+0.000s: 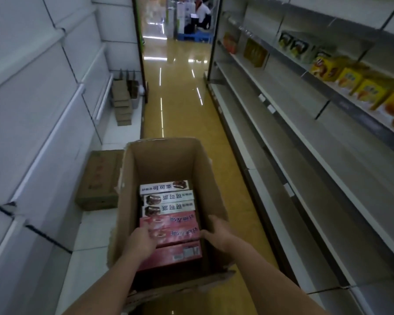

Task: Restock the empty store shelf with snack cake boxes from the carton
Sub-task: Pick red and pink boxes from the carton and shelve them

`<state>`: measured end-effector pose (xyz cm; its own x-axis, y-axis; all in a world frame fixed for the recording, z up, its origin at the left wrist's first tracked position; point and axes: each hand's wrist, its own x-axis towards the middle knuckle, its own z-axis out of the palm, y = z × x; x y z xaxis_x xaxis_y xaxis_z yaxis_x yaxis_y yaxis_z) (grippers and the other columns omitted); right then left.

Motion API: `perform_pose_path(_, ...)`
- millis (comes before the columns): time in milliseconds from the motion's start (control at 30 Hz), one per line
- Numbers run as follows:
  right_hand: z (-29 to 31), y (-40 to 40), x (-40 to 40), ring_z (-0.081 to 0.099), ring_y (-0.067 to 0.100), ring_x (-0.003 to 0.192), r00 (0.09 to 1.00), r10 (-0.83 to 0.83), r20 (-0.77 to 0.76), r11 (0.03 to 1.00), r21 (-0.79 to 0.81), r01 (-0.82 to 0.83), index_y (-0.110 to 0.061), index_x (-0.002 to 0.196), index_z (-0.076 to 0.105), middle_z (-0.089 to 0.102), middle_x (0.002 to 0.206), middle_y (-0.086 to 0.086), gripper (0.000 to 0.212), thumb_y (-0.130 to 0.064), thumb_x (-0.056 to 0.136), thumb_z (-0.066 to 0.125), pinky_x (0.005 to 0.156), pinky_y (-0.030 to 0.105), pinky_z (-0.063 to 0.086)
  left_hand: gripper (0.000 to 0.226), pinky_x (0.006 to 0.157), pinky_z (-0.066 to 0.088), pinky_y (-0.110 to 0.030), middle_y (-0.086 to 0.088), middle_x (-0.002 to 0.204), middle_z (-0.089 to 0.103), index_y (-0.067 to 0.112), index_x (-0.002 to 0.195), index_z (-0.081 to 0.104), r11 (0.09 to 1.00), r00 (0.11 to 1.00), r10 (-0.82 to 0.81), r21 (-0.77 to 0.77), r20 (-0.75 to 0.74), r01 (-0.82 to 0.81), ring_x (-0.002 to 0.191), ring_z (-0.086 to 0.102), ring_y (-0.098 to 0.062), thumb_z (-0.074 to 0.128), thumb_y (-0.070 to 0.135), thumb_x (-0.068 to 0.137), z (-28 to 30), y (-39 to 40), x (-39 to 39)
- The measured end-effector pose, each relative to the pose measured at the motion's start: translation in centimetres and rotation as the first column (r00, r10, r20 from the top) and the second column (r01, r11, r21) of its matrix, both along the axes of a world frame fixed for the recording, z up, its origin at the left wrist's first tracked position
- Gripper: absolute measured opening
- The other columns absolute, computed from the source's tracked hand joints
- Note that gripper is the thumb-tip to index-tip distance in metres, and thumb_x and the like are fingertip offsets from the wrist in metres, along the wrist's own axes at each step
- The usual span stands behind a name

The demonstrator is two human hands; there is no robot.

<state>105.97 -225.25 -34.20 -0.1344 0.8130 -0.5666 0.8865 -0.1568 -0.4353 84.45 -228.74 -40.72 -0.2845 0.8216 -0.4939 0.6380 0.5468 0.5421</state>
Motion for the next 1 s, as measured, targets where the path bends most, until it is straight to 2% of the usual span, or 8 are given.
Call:
perform_pose_path(67, -1.4, 0.7, -0.9, 0.046, 0.022, 0.13, 0.998, 0.033, 0.045, 0.999, -0.027, -0.032, -0.02, 0.144, 0.036, 0.044, 0.145, 0.004, 0.056, -0.04, 0.095, 0.053, 0.102, 0.033, 0.039, 0.031, 0.08, 0.049, -0.028, -0.006, 0.114, 0.066, 0.016, 0.123, 0.058, 0.999, 0.999, -0.042, -0.024, -0.001, 0.042, 0.098, 0.062, -0.022, 0.052, 0.022, 0.094, -0.7, -0.1, -0.1)
perform_pose_path(167, -4.1, 1.6, -2.3, 0.049, 0.022, 0.126, 0.995, 0.063, 0.071, 0.994, -0.089, -0.057, -0.021, 0.141, 0.039, 0.048, 0.14, 0.004, 0.056, -0.04, 0.092, 0.057, 0.1, 0.034, 0.041, 0.035, 0.081, 0.045, -0.024, -0.003, 0.125, 0.059, 0.019, 0.126, 0.055, 0.993, 0.996, -0.077, -0.09, 0.048, 0.081, 0.101, 0.058, -0.016, 0.056, 0.02, 0.091, -2.9, -0.2, -0.4)
perform_pose_path(267, -7.1, 2.4, -3.2, 0.052, 0.022, 0.119, 0.993, 0.09, 0.076, 0.989, -0.121, -0.08, -0.026, 0.133, 0.046, 0.052, 0.133, 0.002, 0.052, -0.039, 0.086, 0.064, 0.1, 0.037, 0.045, 0.046, 0.086, 0.044, -0.025, -0.008, 0.132, 0.05, 0.018, 0.134, 0.046, 0.98, 0.99, -0.138, -0.144, 0.026, 0.141, 0.113, 0.054, -0.023, 0.056, 0.016, 0.089, -5.1, 0.0, -0.6)
perform_pose_path(333, -9.4, 2.9, -3.7, 0.05, 0.023, 0.12, 0.982, 0.144, 0.119, 0.981, -0.146, -0.126, -0.024, 0.136, 0.043, 0.05, 0.133, 0.004, 0.058, -0.037, 0.083, 0.066, 0.102, 0.042, 0.044, 0.053, 0.093, 0.042, -0.027, -0.009, 0.134, 0.046, 0.017, 0.139, 0.041, 0.976, 0.99, -0.144, -0.167, 0.004, 0.143, 0.119, 0.05, -0.025, 0.058, 0.016, 0.088, -6.3, 0.3, -0.8)
perform_pose_path(467, -12.7, 3.4, -4.2, 0.045, 0.024, 0.125, 0.948, 0.245, 0.202, 0.962, -0.175, -0.211, -0.021, 0.143, 0.032, 0.043, 0.139, 0.006, 0.07, -0.035, 0.084, 0.067, 0.104, 0.041, 0.04, 0.066, 0.102, 0.04, -0.032, -0.009, 0.137, 0.041, 0.023, 0.144, 0.035, 0.969, 0.987, -0.151, -0.204, -0.044, 0.139, 0.125, 0.044, -0.026, 0.065, 0.026, 0.086, -9.0, 0.9, -1.3)
perform_pose_path(633, -17.0, 3.0, -4.1, 0.039, 0.027, 0.13, 0.835, 0.441, 0.329, 0.897, -0.15, -0.415, -0.018, 0.142, 0.028, 0.036, 0.145, 0.008, 0.074, -0.037, 0.083, 0.068, 0.106, 0.043, 0.036, 0.085, 0.108, 0.036, -0.038, -0.006, 0.149, 0.029, 0.024, 0.149, 0.023, 0.938, 0.969, -0.232, -0.283, -0.086, 0.2, 0.136, 0.031, -0.027, 0.069, 0.044, 0.08, -12.8, 1.3, -0.9)
perform_pose_path(867, -21.0, 1.9, -5.9, 0.027, 0.03, 0.138, 0.797, 0.485, 0.359, 0.866, -0.073, -0.494, -0.015, 0.145, 0.024, 0.026, 0.149, 0.012, 0.078, -0.033, 0.083, 0.068, 0.112, 0.044, 0.027, 0.086, 0.11, 0.027, -0.035, -0.007, 0.145, 0.025, 0.022, 0.141, 0.027, 0.875, 0.832, -0.474, -0.261, -0.288, 0.408, 0.134, 0.028, -0.025, 0.072, 0.047, 0.073, -16.4, 0.7, -0.7)
perform_pose_path(1000, -22.0, 2.1, -6.9, 0.026, 0.031, 0.139, 0.753, 0.519, 0.404, 0.83, -0.027, -0.557, -0.012, 0.144, 0.024, 0.028, 0.149, 0.015, 0.074, -0.033, 0.086, 0.065, 0.114, 0.046, 0.023, 0.073, 0.108, 0.026, -0.037, -0.009, 0.141, 0.032, 0.021, 0.14, 0.031, 0.85, 0.753, -0.525, -0.212, -0.397, 0.481, 0.13, 0.032, -0.026, 0.065, 0.041, 0.079, -18.2, 0.2, -0.6)
